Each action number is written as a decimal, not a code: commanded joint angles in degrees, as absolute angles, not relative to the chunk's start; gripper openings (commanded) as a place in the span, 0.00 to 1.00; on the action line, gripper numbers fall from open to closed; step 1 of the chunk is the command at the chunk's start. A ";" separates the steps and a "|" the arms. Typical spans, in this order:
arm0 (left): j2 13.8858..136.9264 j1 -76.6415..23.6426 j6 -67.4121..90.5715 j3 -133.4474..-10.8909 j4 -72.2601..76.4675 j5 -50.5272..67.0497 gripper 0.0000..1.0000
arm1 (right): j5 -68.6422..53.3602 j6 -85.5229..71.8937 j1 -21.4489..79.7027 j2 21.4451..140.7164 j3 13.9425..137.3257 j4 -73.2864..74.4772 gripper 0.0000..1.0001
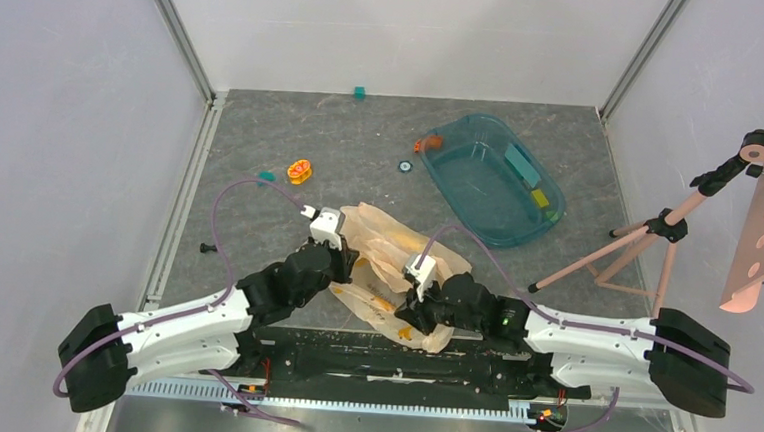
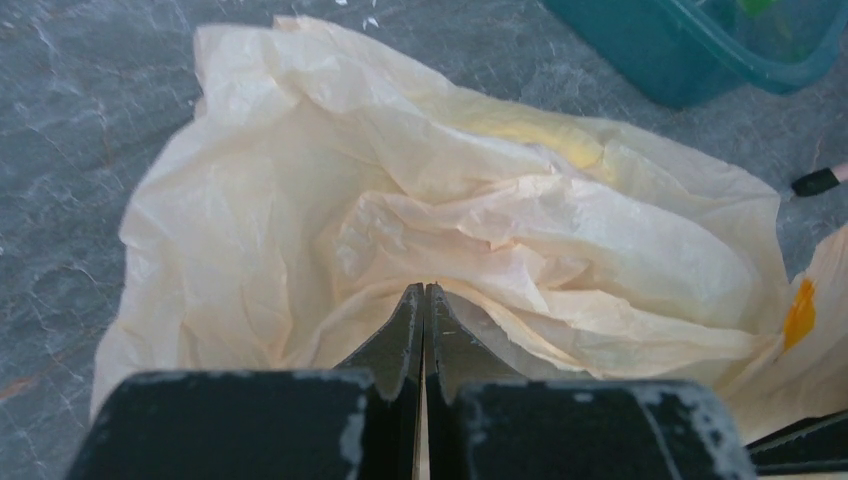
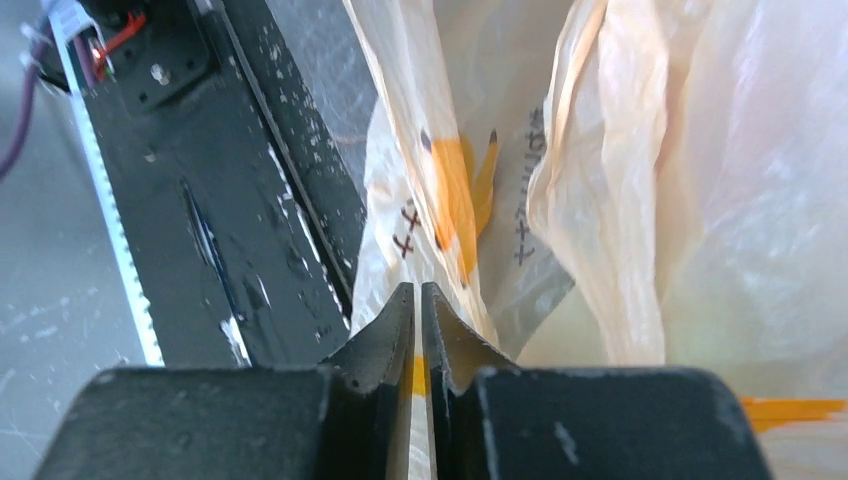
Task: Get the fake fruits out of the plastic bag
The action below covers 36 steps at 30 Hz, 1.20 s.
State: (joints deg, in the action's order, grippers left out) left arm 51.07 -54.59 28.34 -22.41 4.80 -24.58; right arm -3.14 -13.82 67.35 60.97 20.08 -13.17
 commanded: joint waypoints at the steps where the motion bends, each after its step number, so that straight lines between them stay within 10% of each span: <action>1: 50.48 -56.33 32.30 -21.06 4.37 -22.34 0.02 | 0.93 -16.11 67.60 62.22 25.65 -14.02 0.09; 36: 58.28 -66.15 34.66 -11.33 15.95 -22.47 0.02 | 28.63 -12.31 72.63 84.56 28.65 -29.71 0.00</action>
State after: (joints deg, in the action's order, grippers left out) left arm 52.51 -65.76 31.77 -10.00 12.49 -18.46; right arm 24.95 -13.10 72.16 83.55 27.53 -26.26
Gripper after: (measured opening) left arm 0.026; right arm 0.004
